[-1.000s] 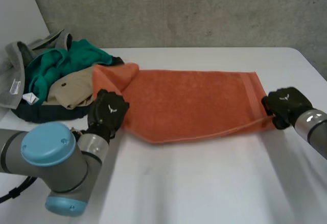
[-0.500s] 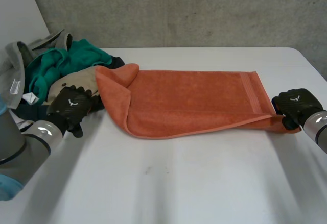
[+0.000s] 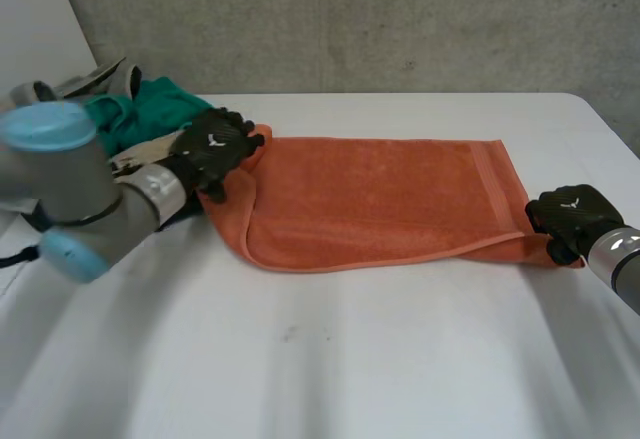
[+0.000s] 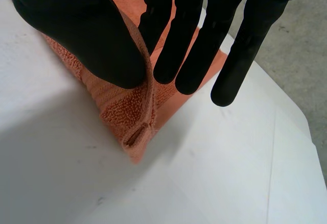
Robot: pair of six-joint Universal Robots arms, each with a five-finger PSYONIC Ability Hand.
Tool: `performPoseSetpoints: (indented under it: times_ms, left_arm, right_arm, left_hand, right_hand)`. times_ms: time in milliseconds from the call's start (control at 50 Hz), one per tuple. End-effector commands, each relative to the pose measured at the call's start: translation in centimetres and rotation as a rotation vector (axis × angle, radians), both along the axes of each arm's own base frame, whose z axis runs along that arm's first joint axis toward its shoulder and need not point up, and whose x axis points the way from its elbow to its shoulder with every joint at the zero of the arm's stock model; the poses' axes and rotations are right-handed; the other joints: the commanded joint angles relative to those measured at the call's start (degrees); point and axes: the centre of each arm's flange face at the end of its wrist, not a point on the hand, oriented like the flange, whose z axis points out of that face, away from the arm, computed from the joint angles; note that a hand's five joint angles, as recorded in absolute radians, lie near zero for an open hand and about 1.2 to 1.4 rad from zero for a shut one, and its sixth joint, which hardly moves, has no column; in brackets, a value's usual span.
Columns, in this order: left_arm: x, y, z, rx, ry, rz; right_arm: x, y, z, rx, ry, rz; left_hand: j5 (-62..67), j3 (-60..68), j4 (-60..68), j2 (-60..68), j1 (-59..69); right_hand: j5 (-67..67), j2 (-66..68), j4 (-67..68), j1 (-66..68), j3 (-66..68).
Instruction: Fold the laundry.
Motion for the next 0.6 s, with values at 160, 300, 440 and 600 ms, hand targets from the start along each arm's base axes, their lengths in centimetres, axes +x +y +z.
performPoseSetpoints:
  times_ms: [160, 300, 440, 600]
  left_arm:
    - [-1.5, -4.7, -5.4, -0.003, -0.262, 0.055]
    - [-1.4, -4.3, -5.6, 0.027, -0.281, 0.056]
    - [-1.0, -2.7, -2.1, 0.008, -0.274, 0.069]
    - [0.8, 1.2, 3.2, -0.013, -0.209, 0.115]
  right_arm:
    - [-0.1, 0.5, -0.5, 0.020, 0.001, 0.014]
    - [-0.1, 0.3, -0.3, 0.012, -0.001, 0.018]
    - [-0.1, 0.0, 0.1, -0.003, 0.003, 0.018]
    - [-0.6, -0.5, 1.6, -0.020, 0.019, -0.001]
  left_hand:
    - [6.7, 6.6, 6.6, 6.7, 7.2]
    - [58.9, 58.9, 58.9, 58.9, 59.5]
    - [59.0, 58.9, 58.9, 59.0, 59.5]
    - [59.0, 58.9, 58.9, 59.0, 59.5]
  right_hand:
    - [13.0, 12.8, 11.3, 15.7, 11.8]
    - [13.0, 12.8, 11.3, 15.7, 11.8]
    - [13.0, 12.8, 11.3, 15.7, 11.8]
    - [13.0, 12.8, 11.3, 15.7, 11.8]
